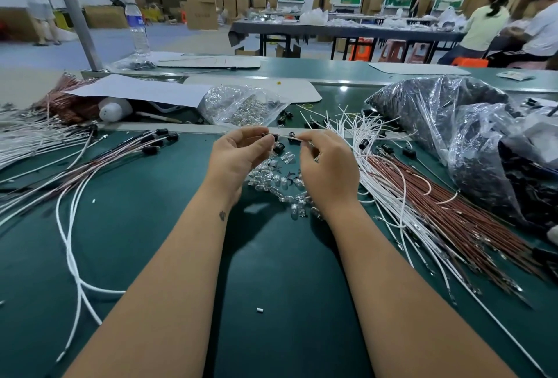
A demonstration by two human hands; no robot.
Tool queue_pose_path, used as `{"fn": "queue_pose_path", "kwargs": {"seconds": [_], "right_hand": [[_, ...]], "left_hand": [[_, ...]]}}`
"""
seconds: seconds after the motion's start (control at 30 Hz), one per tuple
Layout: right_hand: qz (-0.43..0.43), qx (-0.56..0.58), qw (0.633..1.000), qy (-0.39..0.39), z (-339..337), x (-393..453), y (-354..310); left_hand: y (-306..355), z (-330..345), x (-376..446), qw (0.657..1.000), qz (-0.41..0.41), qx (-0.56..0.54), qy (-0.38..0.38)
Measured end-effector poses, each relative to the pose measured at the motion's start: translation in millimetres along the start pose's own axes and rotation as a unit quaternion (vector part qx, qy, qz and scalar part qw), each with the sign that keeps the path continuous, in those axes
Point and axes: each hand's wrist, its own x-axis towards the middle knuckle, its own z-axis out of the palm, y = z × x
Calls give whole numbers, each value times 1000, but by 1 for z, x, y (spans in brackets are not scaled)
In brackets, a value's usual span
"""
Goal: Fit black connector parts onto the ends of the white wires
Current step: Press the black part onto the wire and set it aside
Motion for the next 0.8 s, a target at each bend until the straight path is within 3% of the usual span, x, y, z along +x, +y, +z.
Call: {"fn": "queue_pose_path", "kwargs": {"seconds": [0.27,0.43,0.6,0.7,0.8], "right_hand": [[-24,23,999,-42,1,0,0],[-28,60,996,-54,2,-1,-2],[-24,38,996,-76,3,2,-1],[-46,-72,995,-46,3,3,1],[-65,-196,978,30,-2,7,3]], "left_hand": [[-5,9,-5,993,2,111,-33],[-5,10,-5,984,43,174,1],[-5,7,-2,972,60,226,-10],[-4,3,0,957,86,277,10],[0,-11,4,921,137,353,98]]}}
